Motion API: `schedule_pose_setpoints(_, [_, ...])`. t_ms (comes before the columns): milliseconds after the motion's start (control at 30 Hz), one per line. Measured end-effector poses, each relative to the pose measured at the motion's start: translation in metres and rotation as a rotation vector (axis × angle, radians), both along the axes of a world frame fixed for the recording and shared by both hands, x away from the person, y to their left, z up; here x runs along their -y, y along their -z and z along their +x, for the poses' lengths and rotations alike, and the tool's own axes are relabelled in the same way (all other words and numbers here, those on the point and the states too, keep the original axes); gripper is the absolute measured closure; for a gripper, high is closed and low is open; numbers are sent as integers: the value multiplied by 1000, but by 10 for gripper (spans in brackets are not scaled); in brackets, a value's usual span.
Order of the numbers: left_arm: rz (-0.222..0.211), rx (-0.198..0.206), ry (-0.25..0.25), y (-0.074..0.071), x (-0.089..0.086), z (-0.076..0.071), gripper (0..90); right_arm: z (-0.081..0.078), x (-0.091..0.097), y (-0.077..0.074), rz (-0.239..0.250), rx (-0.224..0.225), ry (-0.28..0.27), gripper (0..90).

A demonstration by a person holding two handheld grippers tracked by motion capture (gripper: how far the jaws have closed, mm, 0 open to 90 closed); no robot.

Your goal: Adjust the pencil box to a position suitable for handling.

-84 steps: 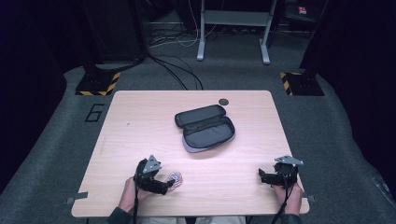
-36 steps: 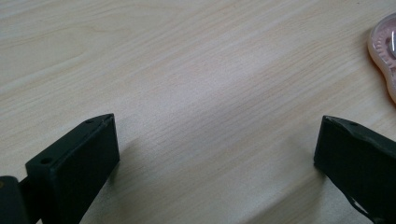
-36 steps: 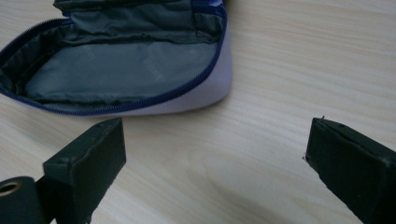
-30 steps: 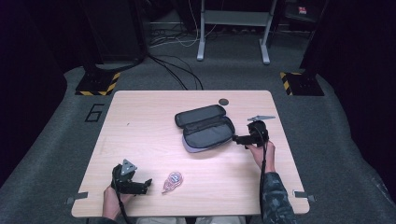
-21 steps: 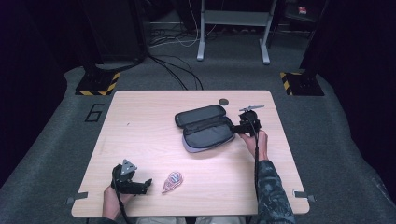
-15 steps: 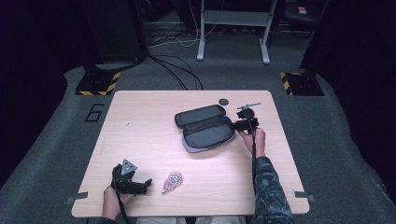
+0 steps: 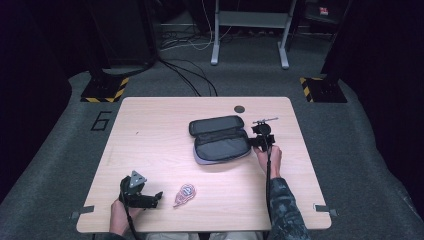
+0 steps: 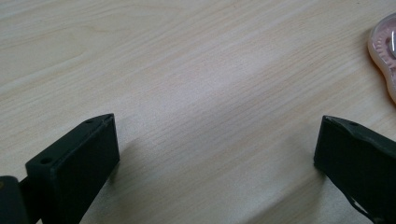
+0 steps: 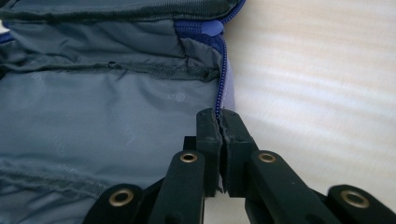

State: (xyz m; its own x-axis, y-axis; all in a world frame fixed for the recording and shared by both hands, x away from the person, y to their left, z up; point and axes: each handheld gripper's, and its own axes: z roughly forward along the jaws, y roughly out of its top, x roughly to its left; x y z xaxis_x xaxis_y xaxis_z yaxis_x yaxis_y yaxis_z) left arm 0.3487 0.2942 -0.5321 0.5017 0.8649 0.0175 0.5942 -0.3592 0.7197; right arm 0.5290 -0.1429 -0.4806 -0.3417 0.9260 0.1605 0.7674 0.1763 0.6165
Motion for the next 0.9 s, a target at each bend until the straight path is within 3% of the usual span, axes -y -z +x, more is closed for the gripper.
schedule_pose_setpoints(267, [-2, -1, -2, 0, 0, 0, 1, -29, -7, 3, 36, 10, 4, 858])
schedule_pose_setpoints(500, [-6, 1, -5, 0, 0, 0, 1, -40, -10, 7, 51, 39, -7, 879])
schedule_pose_setpoints(767, [-4, -1, -4, 0, 0, 0, 2, -46, -17, 8, 50, 40, -31, 887])
schedule_pose_setpoints(900, [-8, 0, -7, 0, 1, 0, 2, -55, -21, 10, 44, 45, -67, 887])
